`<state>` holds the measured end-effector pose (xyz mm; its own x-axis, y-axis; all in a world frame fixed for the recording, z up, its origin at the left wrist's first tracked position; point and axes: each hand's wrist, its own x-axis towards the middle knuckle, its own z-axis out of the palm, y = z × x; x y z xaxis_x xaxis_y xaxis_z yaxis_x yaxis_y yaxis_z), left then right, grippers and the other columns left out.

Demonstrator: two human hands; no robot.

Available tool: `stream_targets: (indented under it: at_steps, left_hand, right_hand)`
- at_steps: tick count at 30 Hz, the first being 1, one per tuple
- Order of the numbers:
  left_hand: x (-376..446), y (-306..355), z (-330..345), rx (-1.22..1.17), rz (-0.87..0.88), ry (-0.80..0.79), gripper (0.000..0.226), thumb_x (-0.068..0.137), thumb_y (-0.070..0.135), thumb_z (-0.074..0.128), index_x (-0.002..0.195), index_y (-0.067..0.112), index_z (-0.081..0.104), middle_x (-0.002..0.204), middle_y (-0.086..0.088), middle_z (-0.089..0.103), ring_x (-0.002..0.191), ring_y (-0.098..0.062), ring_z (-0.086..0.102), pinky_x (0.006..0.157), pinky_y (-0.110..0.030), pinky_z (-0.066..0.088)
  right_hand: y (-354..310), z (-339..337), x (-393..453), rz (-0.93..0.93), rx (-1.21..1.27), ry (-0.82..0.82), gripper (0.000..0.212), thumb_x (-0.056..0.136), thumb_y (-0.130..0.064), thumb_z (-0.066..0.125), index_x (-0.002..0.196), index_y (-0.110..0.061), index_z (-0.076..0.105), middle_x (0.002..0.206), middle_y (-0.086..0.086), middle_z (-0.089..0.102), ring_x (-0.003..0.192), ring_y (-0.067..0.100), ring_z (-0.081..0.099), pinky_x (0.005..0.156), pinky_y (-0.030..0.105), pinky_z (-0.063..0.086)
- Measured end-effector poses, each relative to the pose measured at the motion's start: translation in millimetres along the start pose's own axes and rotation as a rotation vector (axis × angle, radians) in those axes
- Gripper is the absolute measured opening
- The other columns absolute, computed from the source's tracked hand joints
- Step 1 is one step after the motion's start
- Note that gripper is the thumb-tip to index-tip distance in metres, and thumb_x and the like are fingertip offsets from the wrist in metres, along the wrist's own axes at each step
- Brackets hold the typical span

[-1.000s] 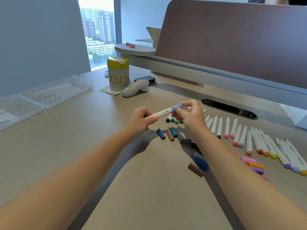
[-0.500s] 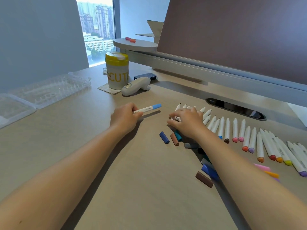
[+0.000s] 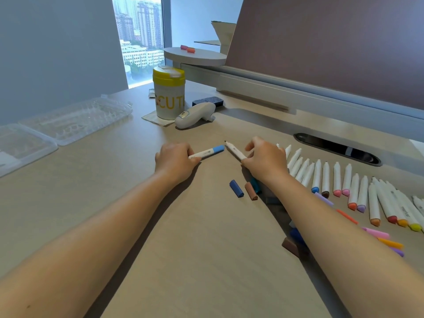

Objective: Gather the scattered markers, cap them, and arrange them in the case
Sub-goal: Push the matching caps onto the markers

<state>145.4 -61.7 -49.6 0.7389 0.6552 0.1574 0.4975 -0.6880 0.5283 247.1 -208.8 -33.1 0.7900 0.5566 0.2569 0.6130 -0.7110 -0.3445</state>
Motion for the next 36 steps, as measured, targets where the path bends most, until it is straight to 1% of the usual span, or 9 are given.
stream_targets:
  at_steps: [4,8,12,15,17,19,25,32,36]
  left_hand:
    - [-6.2,-0.6,-4.8,0.017,-0.019,-0.030,0.019,0.086,0.031,0.060,0.098,0.017,0.059,0.107,-0.005,0.055,0.106,-0.024,0.046,0.088,-0.036,0.038]
    - [-16.9,7.7,-8.1,0.040,0.022,0.007,0.043,0.084,0.031,0.063,0.121,0.014,0.051,0.123,-0.007,0.051,0.118,-0.025,0.041,0.096,-0.036,0.036]
    - [-39.1,30.7,-3.0,-0.028,0.159,0.031,0.036,0.086,0.029,0.060,0.119,0.015,0.054,0.124,-0.006,0.050,0.119,-0.023,0.039,0.099,-0.035,0.034]
    - [-57.7,54.7,7.6,-0.086,0.272,-0.043,0.031,0.086,0.026,0.061,0.115,0.017,0.058,0.125,-0.004,0.051,0.121,-0.021,0.039,0.100,-0.034,0.034]
    - [-68.4,71.4,17.1,-0.059,0.349,-0.116,0.028,0.087,0.026,0.059,0.114,0.019,0.060,0.123,-0.004,0.052,0.119,-0.021,0.041,0.098,-0.033,0.036]
    - [-77.1,87.8,26.0,-0.007,0.408,-0.168,0.028,0.087,0.028,0.058,0.114,0.022,0.061,0.124,-0.003,0.051,0.118,-0.021,0.040,0.099,-0.034,0.038]
    - [-86.5,124.0,42.9,0.186,0.514,-0.261,0.033,0.086,0.034,0.058,0.117,0.025,0.061,0.127,-0.002,0.047,0.120,-0.021,0.035,0.097,-0.033,0.034]
    - [-88.3,133.7,48.0,0.286,0.489,-0.241,0.027,0.086,0.030,0.059,0.111,0.021,0.063,0.122,-0.001,0.052,0.117,-0.020,0.038,0.093,-0.030,0.033]
    - [-90.6,125.2,45.4,0.230,0.477,-0.182,0.022,0.088,0.029,0.056,0.107,0.021,0.063,0.113,-0.001,0.060,0.111,-0.019,0.046,0.093,-0.031,0.032]
  right_hand:
    - [0.9,-14.5,-5.6,0.061,0.219,-0.011,0.036,0.086,-0.015,0.057,0.120,-0.011,0.049,0.109,0.010,0.061,0.091,0.020,0.056,0.078,0.033,0.047]
    - [8.0,-40.9,-20.4,0.147,0.513,-0.079,0.045,0.086,-0.008,0.055,0.129,-0.010,0.042,0.109,0.011,0.053,0.083,0.017,0.055,0.058,0.019,0.045]
    - [23.4,-68.5,-47.1,0.206,0.698,-0.111,0.023,0.090,-0.007,0.049,0.112,-0.008,0.047,0.089,0.001,0.052,0.072,0.014,0.056,0.048,0.012,0.048]
    - [40.0,-80.4,-70.3,0.270,0.721,-0.036,0.009,0.095,-0.017,0.043,0.097,-0.009,0.048,0.072,-0.001,0.048,0.060,0.008,0.049,0.036,0.003,0.037]
    - [52.8,-83.6,-83.8,0.330,0.760,-0.003,0.019,0.096,-0.024,0.044,0.090,-0.008,0.053,0.069,0.000,0.049,0.058,0.007,0.049,0.040,0.005,0.041]
    - [64.4,-86.7,-95.7,0.373,0.781,-0.005,0.025,0.095,-0.026,0.044,0.099,-0.006,0.058,0.073,0.000,0.052,0.064,0.009,0.052,0.052,0.014,0.048]
    - [88.3,-98.2,-116.8,0.338,0.768,0.027,0.024,0.093,-0.022,0.048,0.106,-0.007,0.062,0.077,-0.002,0.055,0.070,0.011,0.053,0.059,0.017,0.045]
    - [99.0,-98.2,-123.4,0.296,0.775,0.016,0.010,0.088,-0.017,0.057,0.078,-0.014,0.055,0.093,0.009,0.060,0.074,0.015,0.059,0.069,0.026,0.051]
    - [97.8,-92.9,-122.6,0.223,0.749,0.038,0.006,0.088,-0.016,0.056,0.087,-0.011,0.054,0.088,0.005,0.059,0.069,0.008,0.057,0.064,0.019,0.050]
